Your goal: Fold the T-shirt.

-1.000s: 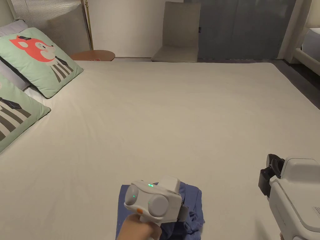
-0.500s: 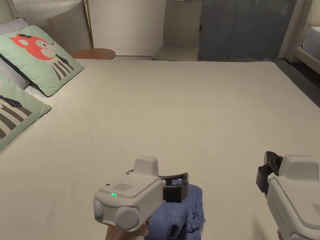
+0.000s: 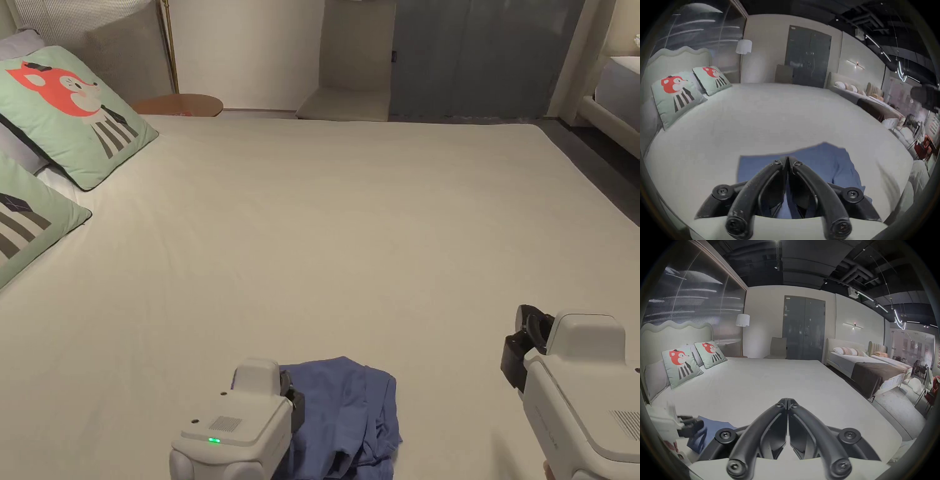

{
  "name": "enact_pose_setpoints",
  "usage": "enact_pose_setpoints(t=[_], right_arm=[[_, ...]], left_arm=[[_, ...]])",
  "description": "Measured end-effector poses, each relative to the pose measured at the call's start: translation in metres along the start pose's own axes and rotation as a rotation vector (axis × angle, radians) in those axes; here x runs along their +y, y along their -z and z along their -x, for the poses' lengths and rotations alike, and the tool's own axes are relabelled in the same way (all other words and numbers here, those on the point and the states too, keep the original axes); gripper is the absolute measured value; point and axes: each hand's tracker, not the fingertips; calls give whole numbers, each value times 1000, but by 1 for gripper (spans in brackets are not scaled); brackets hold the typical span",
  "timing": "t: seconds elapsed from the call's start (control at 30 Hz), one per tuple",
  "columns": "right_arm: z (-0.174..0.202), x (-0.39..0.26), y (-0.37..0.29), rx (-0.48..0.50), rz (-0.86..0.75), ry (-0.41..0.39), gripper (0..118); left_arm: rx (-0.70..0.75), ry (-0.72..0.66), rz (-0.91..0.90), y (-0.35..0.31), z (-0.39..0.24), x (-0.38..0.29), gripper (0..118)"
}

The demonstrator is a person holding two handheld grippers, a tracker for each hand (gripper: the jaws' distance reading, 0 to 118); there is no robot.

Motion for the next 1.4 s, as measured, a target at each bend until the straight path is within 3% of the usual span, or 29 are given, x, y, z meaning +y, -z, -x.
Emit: enact_pose_setpoints(t=[0.4, 0.63, 0.8, 0.93, 1.17, 1.4], right_arm=[[-17, -4, -4, -36, 19, -5, 1], [-24, -7, -4, -48, 20, 1, 1], [-15, 0, -15, -31, -4, -3, 1], [-9, 7, -13, -1, -39, -8, 1], [11, 22, -21, 28, -100, -13, 1], [32, 42, -31, 43, -148, -24, 1]], left_arm=[[-84, 175, 87, 22, -86, -31, 0], [-137, 191, 105, 17, -107, -27, 0], [-158, 87, -8, -11, -85, 0, 0], [-138, 110, -146, -48, -61, 42, 0], [-18, 148, -359, -96, -16, 96, 0], [114, 139, -459, -121, 32, 120, 0]])
